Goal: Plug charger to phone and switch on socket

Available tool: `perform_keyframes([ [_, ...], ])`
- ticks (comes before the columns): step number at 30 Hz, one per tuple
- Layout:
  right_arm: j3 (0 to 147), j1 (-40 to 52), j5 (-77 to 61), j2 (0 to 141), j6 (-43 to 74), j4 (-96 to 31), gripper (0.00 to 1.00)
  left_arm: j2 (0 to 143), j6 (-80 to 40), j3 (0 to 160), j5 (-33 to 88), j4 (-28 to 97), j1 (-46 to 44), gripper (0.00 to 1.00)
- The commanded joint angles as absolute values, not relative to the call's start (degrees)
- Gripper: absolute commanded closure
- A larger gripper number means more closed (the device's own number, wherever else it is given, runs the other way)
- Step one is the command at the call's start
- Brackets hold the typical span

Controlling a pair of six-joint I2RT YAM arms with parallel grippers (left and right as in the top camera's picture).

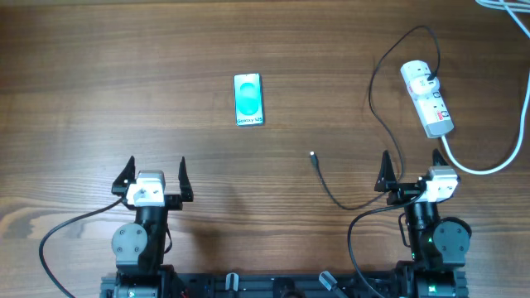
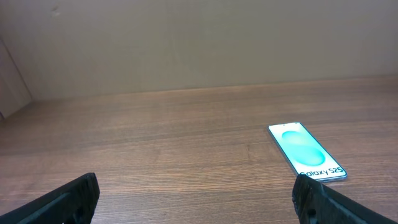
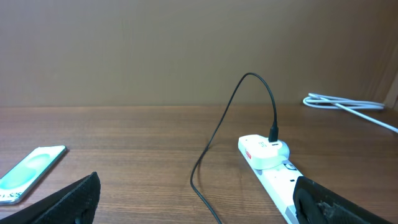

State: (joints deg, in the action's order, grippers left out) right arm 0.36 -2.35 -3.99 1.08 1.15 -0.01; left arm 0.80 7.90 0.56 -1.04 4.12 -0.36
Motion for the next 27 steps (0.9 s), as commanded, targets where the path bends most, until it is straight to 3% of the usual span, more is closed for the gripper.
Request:
perform_keyframes([
  [1, 0.3, -2.44, -3.16, 0.16, 0.19, 0.1, 0.0, 0.38, 8.8, 0.32, -1.56, 4.12, -0.91, 0.0],
  [27, 0.3, -3.73, -3.16, 0.21, 0.19, 0.1, 0.0, 0.38, 8.8, 0.32, -1.56, 4.12, -0.91, 0.0],
])
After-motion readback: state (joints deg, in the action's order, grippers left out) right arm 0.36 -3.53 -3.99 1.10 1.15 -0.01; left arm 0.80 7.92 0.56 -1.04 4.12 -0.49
